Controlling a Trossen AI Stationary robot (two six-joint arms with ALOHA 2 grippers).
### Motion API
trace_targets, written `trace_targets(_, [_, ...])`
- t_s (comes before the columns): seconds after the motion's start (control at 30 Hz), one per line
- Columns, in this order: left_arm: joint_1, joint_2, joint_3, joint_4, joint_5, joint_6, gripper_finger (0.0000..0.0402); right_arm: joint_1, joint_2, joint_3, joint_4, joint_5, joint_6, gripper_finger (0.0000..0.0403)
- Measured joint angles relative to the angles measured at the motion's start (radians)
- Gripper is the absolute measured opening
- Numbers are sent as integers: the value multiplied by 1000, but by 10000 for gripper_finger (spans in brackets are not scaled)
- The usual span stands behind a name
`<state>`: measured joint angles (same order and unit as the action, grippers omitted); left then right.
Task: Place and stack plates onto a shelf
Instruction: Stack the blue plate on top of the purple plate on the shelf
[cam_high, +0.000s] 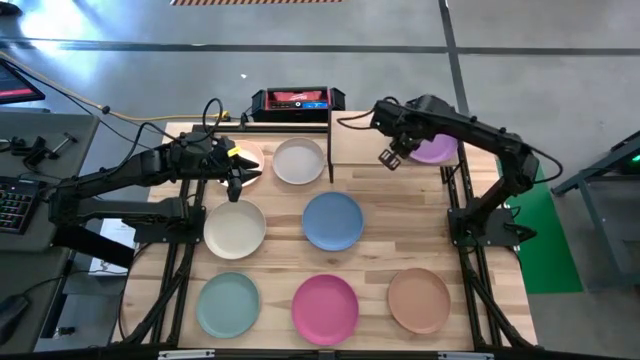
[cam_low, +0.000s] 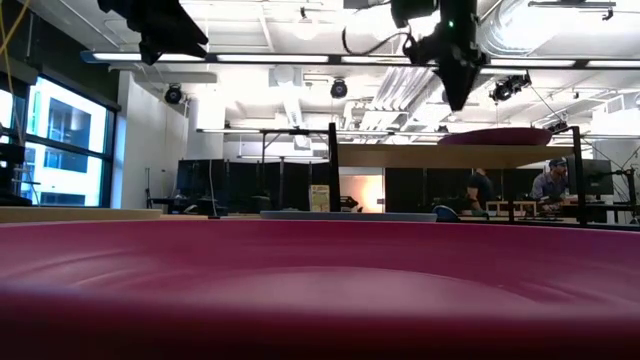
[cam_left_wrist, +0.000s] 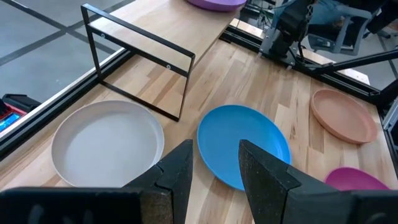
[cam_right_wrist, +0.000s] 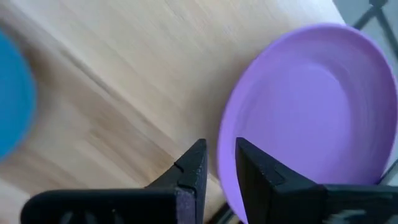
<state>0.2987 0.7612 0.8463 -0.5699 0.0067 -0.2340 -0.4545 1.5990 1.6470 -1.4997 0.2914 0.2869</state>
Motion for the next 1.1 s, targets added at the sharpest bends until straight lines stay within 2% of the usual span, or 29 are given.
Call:
trace_targets(0.2, [0,32,1,89,1,0,117,3,0,86,0,-113,27,62])
trace_targets(0.33, [0,88,1,159,2,-1,117,22,0,147,-3,-152,69,62])
trace_targets(0.67, [-17,271,1,258,16,0,117,139,-1,263,-26,-158,213,62])
trace_targets(0.87, [-46,382,1,344,12,-57,117,219,-1,252,-27,-157,314,62])
trace_targets(1.1, [-63,498,1,354,5,-154,117,297,0,217,-24,-151,418,62])
